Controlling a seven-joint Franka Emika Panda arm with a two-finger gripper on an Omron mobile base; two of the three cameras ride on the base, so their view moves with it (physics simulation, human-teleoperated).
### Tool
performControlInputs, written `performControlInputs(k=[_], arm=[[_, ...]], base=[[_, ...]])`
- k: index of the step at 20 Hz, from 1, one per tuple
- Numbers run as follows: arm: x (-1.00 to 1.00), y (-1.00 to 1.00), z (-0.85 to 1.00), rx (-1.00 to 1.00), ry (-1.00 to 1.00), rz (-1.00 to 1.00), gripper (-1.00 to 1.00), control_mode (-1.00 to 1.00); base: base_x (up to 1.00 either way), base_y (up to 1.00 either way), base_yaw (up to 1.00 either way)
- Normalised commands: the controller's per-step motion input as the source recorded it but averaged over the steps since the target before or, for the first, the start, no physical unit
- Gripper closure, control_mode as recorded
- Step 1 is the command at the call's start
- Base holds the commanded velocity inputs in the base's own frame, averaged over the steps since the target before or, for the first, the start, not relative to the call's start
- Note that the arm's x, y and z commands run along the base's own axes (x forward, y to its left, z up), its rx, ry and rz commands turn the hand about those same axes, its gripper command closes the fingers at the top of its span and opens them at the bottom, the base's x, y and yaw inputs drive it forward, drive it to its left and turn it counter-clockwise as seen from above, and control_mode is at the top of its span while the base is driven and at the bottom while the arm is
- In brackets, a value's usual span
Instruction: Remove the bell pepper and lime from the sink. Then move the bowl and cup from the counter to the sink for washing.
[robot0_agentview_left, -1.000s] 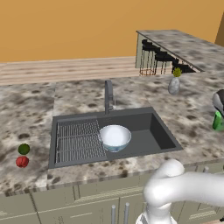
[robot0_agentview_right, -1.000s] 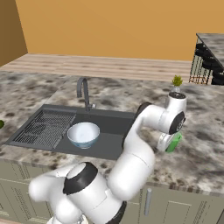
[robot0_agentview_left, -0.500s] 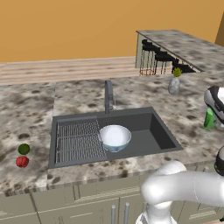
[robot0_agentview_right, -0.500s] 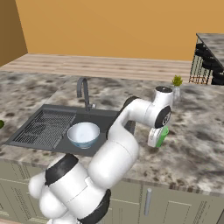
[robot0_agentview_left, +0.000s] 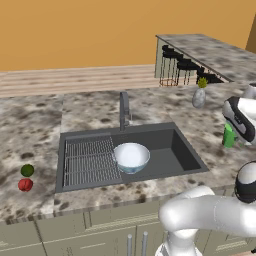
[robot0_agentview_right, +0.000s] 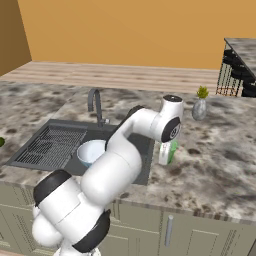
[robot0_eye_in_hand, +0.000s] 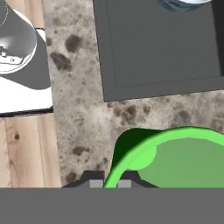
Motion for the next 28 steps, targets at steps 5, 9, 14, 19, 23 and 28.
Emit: performControlInputs(k=[5, 9, 14, 19, 23, 28], arm=[[0.0, 0.45, 0.05, 0.0, 0.0, 0.15, 1.0, -1.0], [0.01, 0.45, 0.08, 0.0, 0.0, 0.13, 1.0, -1.0], [0.02, 0.43, 0.09, 0.0, 0.0, 0.13, 1.0, -1.0], [0.03, 0.45, 0.06, 0.0, 0.0, 0.12, 1.0, -1.0], [0.08, 0.46, 0.0, 0.0, 0.0, 0.1, 1.0, -1.0], [0.15, 0.45, -0.04, 0.0, 0.0, 0.08, 1.0, -1.0]], base=[[0.0, 0.0, 0.0], [0.0, 0.0, 0.0], [0.0, 0.0, 0.0], [0.0, 0.0, 0.0], [0.0, 0.0, 0.0], [0.0, 0.0, 0.0]])
